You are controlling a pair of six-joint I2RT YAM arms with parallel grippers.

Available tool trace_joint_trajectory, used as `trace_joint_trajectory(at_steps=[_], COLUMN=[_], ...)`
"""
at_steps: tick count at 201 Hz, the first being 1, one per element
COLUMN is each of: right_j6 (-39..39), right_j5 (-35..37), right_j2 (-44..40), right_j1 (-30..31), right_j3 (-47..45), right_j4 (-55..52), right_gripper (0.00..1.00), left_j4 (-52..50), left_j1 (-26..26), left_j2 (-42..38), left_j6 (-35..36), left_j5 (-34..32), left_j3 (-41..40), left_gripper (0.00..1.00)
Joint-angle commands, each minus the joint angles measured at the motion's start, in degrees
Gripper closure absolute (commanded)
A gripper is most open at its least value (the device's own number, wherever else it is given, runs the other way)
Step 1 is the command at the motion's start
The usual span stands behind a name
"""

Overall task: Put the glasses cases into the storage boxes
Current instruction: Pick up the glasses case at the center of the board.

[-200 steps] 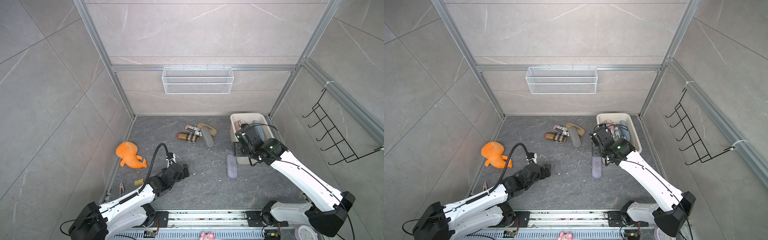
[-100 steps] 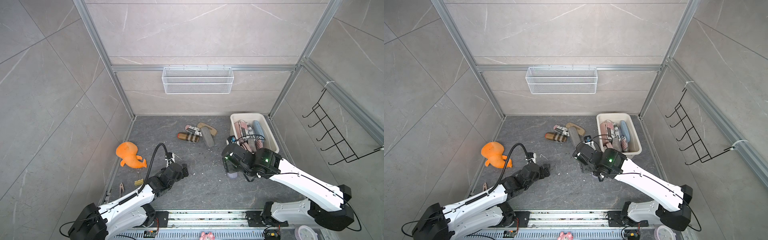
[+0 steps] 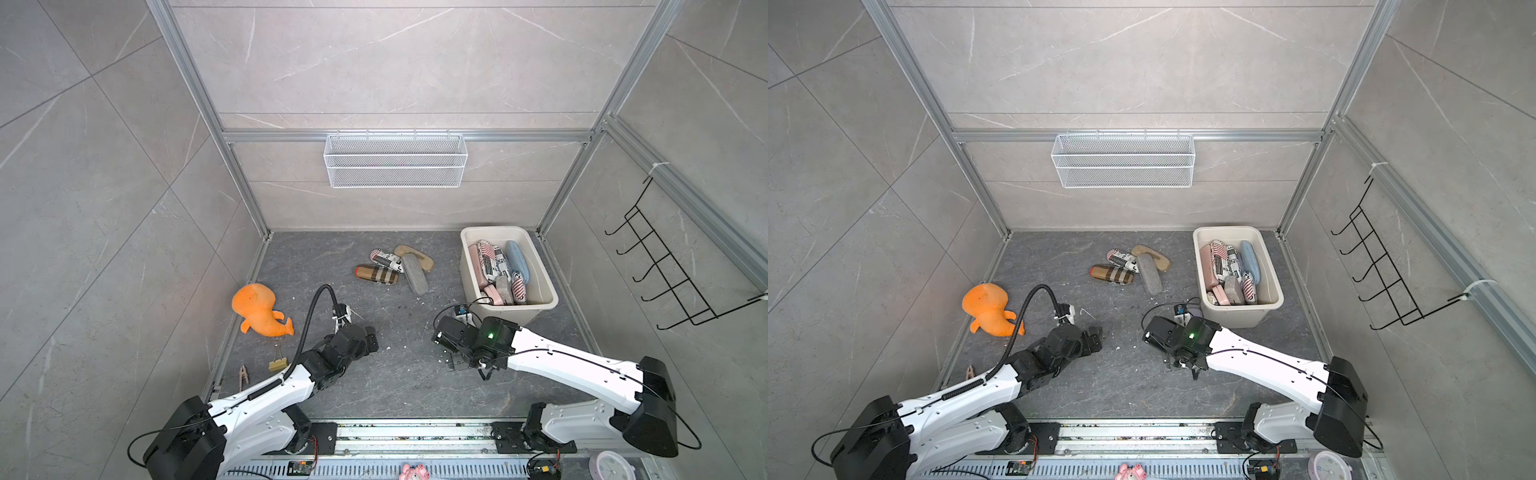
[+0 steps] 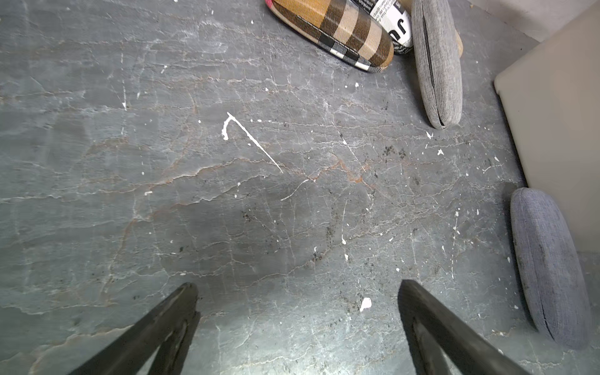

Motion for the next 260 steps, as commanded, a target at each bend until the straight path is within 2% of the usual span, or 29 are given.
trace_joint_trajectory(at_steps=[1, 18, 59, 91, 145, 260], right_j6=[-3.08, -3.28, -2.22, -2.21, -4.01, -5.35], right_j5=[-3.99, -6.11, -3.02, -3.84, -4.67, -4.97], right_j2=[1.09, 1.86, 3.02, 0.83, 2.26, 5.31], right_j1=[-2.34, -4.50, -6.62, -9.18, -11.57, -15.44], right_j3=[-1.89, -3.29, -4.59, -7.65, -8.48, -8.86], right_j4=[7.50, 10.37, 11.63, 14.95, 17.40, 21.86], right_gripper=[0.05, 0.04, 0.00, 0.00, 0.00, 0.00], left_j4=[2.26, 1.66, 2.04, 2.00, 3.16, 1.97], left_j1=[0.30, 0.30, 0.30, 0.30, 0.31, 0.65], left_j2=[0.13, 0.07, -1.35, -0.41, 3.38, 2.92], left_j6=[0.45, 0.33, -0.40, 0.22, -1.00, -0.36], left_j5=[0.86, 0.59, 0.22, 0.21, 1.58, 0.98], left_j3=[0.95, 1.17, 0.30, 1.28, 2.37, 2.61], left_gripper=[0.02, 0.02, 0.02, 0.02, 0.02, 0.02])
